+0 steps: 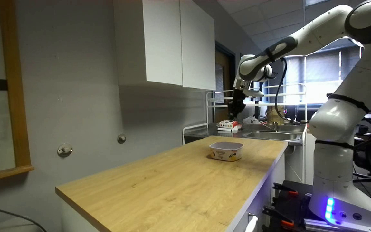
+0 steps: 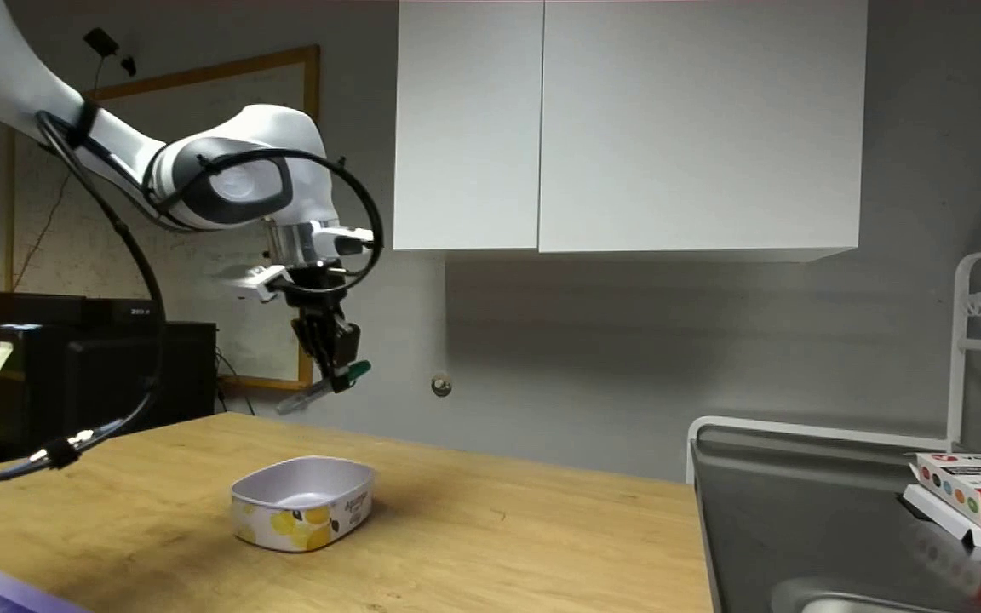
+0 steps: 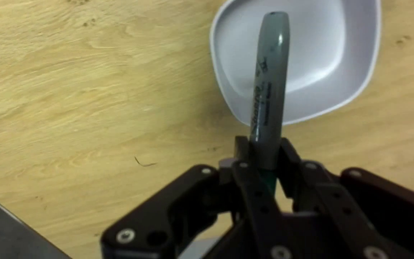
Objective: Pick the marker and put it in the bowl
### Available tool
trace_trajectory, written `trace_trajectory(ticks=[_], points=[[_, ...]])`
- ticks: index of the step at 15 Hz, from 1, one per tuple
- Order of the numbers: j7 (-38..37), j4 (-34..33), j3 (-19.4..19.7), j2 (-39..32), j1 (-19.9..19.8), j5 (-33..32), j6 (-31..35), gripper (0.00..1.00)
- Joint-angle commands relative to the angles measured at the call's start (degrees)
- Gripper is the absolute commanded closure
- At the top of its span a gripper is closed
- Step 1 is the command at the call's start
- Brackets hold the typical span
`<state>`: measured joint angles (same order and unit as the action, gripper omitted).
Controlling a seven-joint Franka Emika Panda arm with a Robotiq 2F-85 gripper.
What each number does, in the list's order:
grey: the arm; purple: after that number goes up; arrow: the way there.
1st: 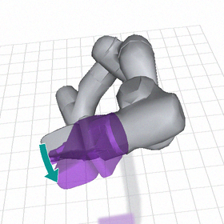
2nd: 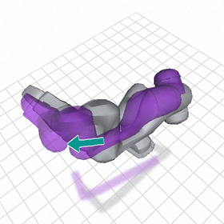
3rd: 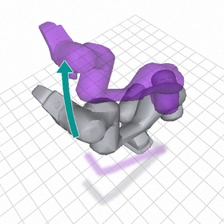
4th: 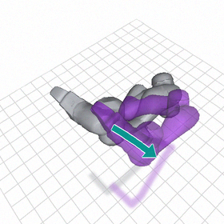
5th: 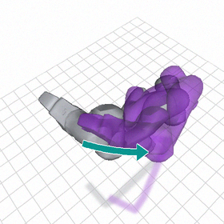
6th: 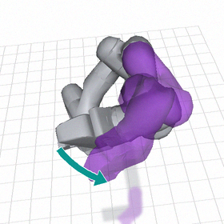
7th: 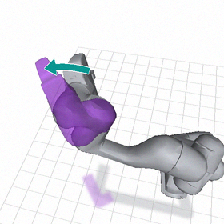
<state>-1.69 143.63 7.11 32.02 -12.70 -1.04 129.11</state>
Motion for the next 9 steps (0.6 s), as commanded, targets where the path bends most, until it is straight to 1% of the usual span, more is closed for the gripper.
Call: trace_trajectory(ticks=[1, 3, 5, 9], points=[[-13.85, 2.76, -5.85, 6.47, 1.05, 3.07, 2.95, 0.95], [-20.43, 3.09, -9.43, 6.80, 0.91, 3.11, 6.25, 0.95], [-24.92, 3.24, -12.24, 5.06, 0.27, 2.11, 9.14, 0.95], [-30.79, 4.88, -15.37, -1.21, -2.25, -0.21, 13.63, 0.95]])
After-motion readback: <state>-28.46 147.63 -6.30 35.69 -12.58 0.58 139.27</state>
